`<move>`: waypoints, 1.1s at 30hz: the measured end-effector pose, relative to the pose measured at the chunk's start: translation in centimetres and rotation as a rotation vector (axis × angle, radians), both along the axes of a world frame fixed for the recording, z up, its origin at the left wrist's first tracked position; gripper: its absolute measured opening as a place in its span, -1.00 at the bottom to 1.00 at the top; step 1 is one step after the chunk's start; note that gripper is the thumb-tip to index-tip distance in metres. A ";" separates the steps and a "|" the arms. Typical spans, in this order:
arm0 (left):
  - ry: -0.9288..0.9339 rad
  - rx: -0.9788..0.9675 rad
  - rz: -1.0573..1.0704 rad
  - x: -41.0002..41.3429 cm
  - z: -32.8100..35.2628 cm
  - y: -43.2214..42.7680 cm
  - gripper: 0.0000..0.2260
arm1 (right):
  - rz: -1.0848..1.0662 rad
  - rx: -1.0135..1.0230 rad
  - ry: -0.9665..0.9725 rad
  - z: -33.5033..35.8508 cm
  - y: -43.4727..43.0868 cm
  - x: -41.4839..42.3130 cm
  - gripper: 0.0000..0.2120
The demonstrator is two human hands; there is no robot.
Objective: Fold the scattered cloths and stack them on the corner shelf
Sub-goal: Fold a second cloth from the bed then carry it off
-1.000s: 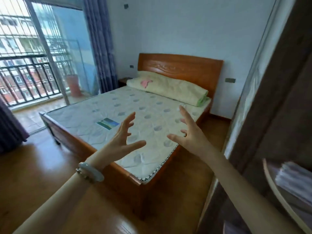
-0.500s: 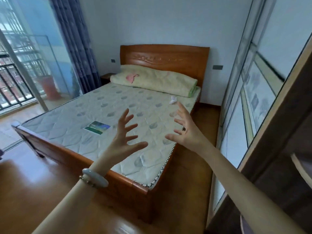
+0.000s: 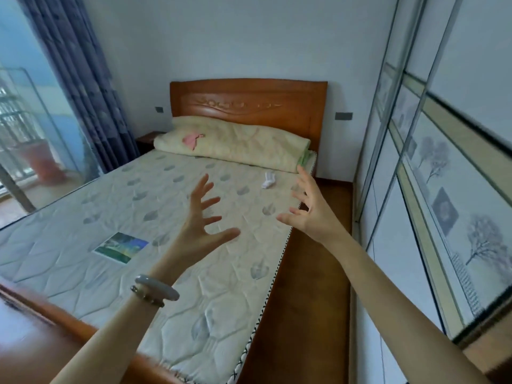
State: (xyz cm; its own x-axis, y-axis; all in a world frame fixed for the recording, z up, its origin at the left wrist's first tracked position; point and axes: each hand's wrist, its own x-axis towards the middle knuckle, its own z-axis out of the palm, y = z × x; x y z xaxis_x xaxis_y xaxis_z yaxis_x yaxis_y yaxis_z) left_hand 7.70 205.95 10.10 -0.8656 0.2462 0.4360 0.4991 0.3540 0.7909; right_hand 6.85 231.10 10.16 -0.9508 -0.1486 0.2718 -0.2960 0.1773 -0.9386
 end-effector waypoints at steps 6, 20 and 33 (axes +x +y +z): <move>-0.038 0.009 -0.020 -8.2 -1.2 4.2 -0.02 | -0.036 -0.006 -0.003 -0.2 3.7 -8.3 -0.03; -0.067 0.029 -0.084 -31.7 -2.4 13.5 -0.03 | -0.130 0.006 -0.038 -1.9 12.3 -29.1 -0.02; -0.100 0.035 -0.155 -53.3 -2.5 22.6 0.00 | -0.196 0.027 -0.044 -0.3 20.4 -48.2 -0.07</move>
